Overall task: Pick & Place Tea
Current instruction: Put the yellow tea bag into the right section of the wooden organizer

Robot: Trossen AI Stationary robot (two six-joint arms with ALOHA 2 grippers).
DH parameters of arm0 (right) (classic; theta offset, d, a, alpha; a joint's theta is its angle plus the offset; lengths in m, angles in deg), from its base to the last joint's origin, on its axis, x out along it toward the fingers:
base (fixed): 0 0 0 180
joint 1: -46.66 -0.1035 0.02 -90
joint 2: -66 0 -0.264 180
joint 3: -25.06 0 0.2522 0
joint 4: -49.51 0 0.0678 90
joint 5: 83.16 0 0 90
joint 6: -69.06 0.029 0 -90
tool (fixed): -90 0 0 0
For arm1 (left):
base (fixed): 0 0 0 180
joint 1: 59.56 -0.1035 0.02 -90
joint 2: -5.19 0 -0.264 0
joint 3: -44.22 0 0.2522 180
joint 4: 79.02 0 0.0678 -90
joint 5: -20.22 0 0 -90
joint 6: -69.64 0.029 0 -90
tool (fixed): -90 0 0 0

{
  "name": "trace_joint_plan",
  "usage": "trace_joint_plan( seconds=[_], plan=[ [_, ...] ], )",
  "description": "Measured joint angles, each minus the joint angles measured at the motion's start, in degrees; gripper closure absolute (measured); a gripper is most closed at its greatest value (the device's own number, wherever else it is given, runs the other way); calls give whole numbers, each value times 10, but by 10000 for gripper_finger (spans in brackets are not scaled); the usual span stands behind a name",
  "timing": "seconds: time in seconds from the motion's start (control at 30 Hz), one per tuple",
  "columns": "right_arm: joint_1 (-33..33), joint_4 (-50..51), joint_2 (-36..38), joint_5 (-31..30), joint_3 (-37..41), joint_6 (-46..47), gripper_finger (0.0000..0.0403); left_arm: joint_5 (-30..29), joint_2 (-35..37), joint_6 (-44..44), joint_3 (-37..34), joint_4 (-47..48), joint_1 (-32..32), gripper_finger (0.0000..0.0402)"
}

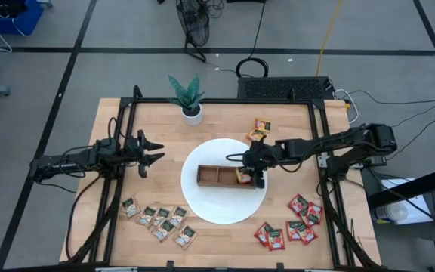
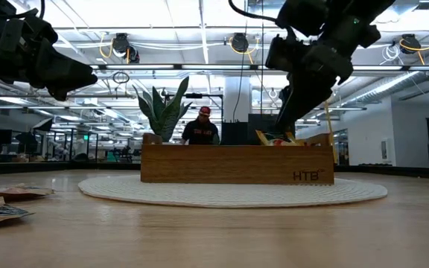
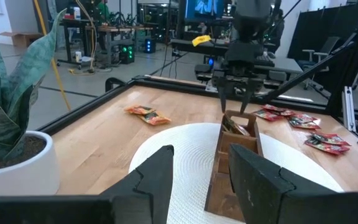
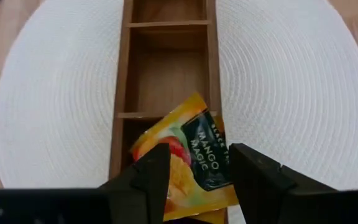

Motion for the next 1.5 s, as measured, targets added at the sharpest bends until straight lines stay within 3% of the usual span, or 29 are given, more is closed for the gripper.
trace_joint_plan(
  seconds=[0.47, 0.57, 0.7, 0.83, 1.0, 1.23, 1.5],
  plan=[
    [-7, 2, 6, -2, 0, 1, 283, 0, 0, 0, 0, 0, 0, 245],
    [-32, -13, 6, -3, -5, -15, 319, 0, 0, 0, 0, 0, 0, 245],
    [-68, 39, -11, -9, -57, -24, 392, 0, 0, 0, 0, 0, 0, 245],
    [-97, 162, -65, -62, -144, -9, 401, 0, 0, 0, 0, 0, 0, 245],
    [-104, 258, -151, -63, -212, 2, 402, 0, 0, 0, 0, 0, 0, 245],
    [-102, 276, -205, -61, -222, 2, 403, 0, 0, 0, 0, 0, 0, 245],
    [-95, 271, -206, -29, -220, 7, 403, 0, 0, 0, 0, 0, 0, 245]
  ],
)
